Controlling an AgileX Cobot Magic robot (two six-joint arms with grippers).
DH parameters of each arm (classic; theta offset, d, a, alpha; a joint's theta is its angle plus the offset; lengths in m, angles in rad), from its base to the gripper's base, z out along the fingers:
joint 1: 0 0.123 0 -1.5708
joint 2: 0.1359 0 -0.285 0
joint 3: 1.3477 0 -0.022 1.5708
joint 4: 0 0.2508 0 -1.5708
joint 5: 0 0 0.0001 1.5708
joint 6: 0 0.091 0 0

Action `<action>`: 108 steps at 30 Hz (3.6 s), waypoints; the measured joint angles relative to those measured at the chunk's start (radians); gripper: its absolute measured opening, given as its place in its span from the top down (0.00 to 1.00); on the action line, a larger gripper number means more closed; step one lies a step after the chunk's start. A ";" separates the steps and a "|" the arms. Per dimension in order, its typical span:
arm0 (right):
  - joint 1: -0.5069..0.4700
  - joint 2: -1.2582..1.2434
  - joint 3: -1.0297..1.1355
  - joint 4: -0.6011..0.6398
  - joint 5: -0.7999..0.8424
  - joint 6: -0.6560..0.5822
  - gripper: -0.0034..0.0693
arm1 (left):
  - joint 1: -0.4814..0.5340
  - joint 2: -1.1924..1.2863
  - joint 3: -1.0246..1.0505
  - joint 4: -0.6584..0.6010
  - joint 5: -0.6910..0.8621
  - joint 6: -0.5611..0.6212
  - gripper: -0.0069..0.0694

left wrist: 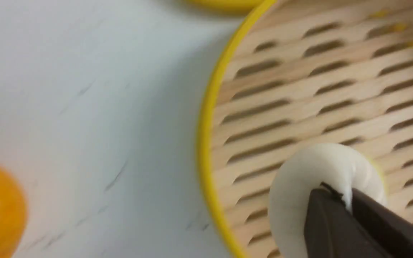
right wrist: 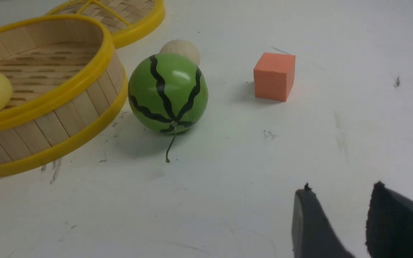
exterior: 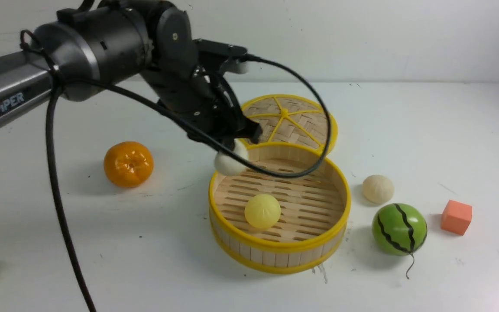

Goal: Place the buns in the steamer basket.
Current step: Use the left arm to put the steamed stuffed bun into the steamer, then use the right arm to grab a steamed stuffed bun

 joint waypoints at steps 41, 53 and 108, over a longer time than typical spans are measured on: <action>0.000 0.000 0.000 0.000 0.000 0.000 0.62 | -0.007 -0.737 0.630 -0.122 -0.223 -0.016 0.93; 0.000 0.000 0.000 0.000 0.000 0.000 0.62 | -0.007 -1.393 1.375 -0.300 -0.678 0.032 0.93; 0.040 1.511 -1.182 0.259 0.496 -0.199 0.95 | -0.007 -1.719 1.599 -0.262 -0.766 0.034 0.91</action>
